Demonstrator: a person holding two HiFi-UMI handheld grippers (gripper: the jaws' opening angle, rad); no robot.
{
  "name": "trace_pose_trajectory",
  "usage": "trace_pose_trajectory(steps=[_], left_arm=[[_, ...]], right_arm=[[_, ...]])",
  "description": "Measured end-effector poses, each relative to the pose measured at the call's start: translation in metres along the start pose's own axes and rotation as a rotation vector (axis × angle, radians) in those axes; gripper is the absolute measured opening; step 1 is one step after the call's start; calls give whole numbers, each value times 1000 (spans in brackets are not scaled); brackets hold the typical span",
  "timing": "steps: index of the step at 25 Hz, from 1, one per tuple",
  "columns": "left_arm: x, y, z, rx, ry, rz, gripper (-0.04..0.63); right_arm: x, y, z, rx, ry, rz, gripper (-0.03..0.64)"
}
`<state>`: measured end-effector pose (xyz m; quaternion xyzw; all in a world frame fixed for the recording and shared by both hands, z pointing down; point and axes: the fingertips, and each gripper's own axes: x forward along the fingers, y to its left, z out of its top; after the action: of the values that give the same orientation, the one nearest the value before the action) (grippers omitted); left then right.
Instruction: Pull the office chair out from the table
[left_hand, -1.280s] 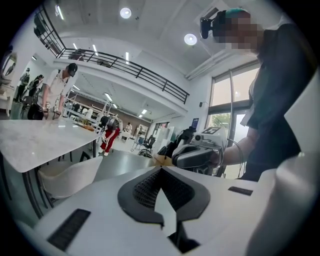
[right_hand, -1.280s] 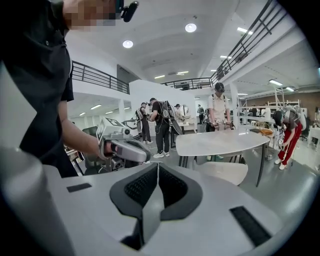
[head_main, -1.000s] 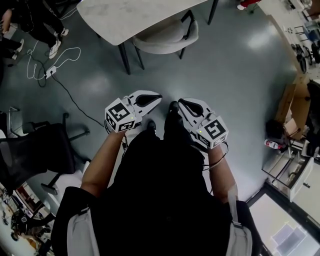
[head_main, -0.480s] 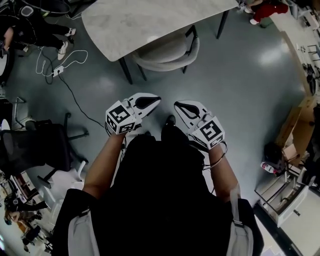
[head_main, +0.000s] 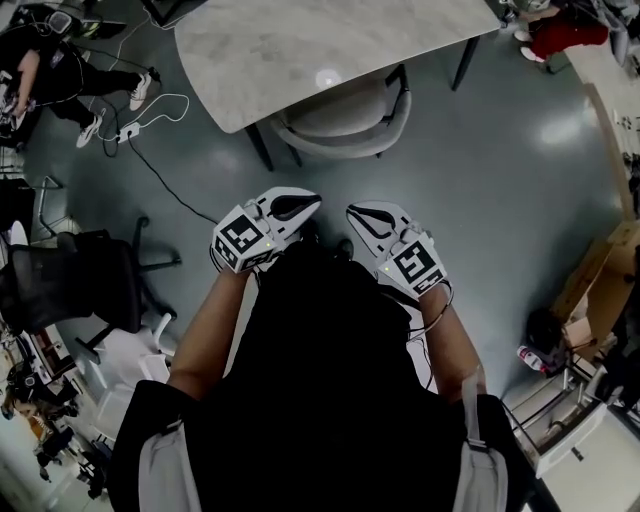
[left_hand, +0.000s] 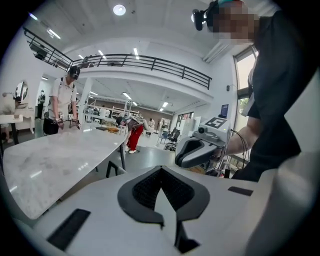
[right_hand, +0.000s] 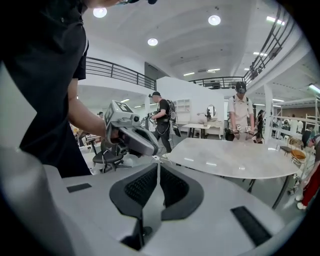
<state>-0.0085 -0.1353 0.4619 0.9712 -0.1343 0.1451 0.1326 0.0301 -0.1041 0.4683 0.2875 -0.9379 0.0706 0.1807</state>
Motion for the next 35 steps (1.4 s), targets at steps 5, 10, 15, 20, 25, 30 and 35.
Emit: trace_pose_trajectory(steps=[5, 10, 15, 20, 25, 30, 35], left_arm=[[17, 32, -8, 46, 25, -36, 12], [35, 65, -5, 75, 78, -78, 12], [48, 90, -8, 129, 139, -104, 12], [63, 108, -18, 147, 199, -119, 15], [80, 119, -39, 217, 313, -115, 68], [103, 126, -65, 293, 450, -103, 101], [113, 131, -90, 315, 527, -78, 132]], right_arm=[[21, -28, -4, -15, 58, -3, 21], [44, -63, -18, -14, 165, -27, 21], [63, -91, -27, -54, 267, -56, 21], [79, -116, -31, -110, 340, -57, 21], [91, -131, -47, -160, 387, -9, 23], [96, -137, -68, -190, 407, 66, 26], [102, -133, -92, -204, 445, 142, 119]])
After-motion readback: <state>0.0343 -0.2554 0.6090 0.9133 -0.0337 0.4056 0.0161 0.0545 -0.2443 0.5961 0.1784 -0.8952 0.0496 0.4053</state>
